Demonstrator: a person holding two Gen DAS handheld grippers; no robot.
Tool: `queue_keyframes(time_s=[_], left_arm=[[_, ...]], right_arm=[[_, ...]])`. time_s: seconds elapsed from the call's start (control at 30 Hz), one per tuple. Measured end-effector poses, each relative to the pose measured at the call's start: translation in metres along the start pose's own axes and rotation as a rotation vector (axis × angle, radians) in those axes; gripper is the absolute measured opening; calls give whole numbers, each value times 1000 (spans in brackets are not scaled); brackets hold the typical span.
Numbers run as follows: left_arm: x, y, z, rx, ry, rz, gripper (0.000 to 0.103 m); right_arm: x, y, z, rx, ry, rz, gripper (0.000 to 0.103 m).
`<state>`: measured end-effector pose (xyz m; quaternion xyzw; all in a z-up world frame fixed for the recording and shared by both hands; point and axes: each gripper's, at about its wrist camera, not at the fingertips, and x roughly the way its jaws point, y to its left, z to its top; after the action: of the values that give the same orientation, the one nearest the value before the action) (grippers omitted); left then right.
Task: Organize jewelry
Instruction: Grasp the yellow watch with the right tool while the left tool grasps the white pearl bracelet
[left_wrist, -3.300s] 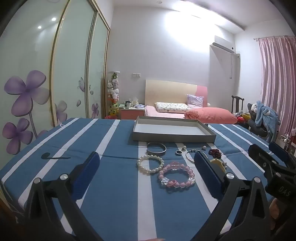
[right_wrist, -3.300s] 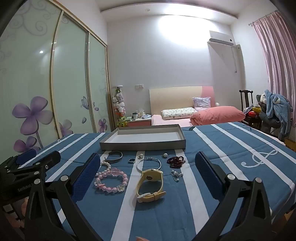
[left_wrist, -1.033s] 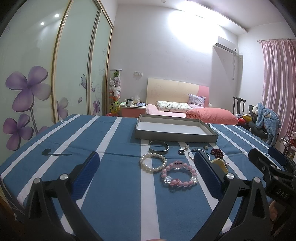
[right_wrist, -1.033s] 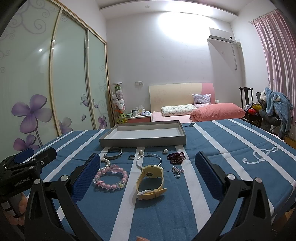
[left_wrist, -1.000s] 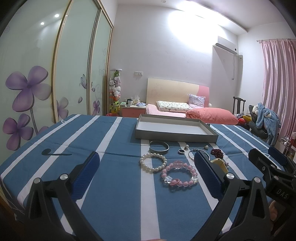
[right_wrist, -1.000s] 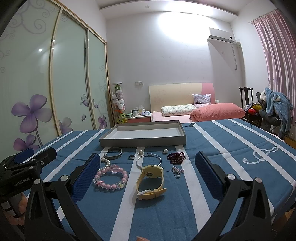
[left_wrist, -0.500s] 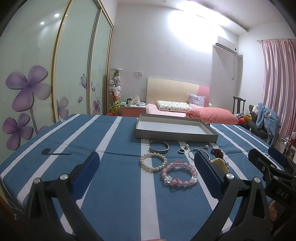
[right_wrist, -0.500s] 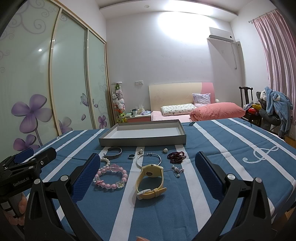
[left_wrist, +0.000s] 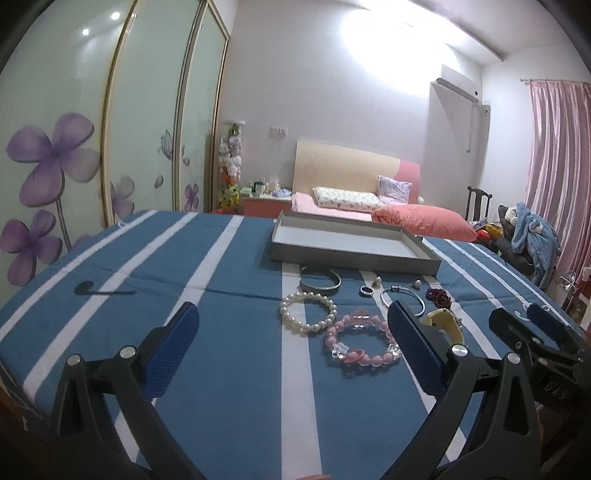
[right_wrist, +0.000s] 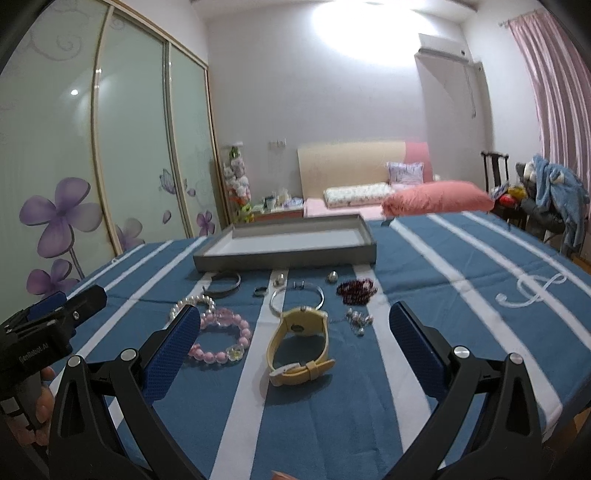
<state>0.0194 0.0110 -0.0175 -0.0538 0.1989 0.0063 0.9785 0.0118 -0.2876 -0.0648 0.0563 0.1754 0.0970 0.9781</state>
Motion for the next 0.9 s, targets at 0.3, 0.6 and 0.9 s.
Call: queue_keyframes(time_s=[0.3,0.6,0.9], left_arm=[[37,12,10,-40,129,11,99],[77,12,27,43,202,36,99],[111,2,25,86,328,-7,99]], right_arm=[[49,-5,-8,28,246,5,80],[74,2,-1,-9,366,-54,76],[85,-4,-5,18,443,-43,41]])
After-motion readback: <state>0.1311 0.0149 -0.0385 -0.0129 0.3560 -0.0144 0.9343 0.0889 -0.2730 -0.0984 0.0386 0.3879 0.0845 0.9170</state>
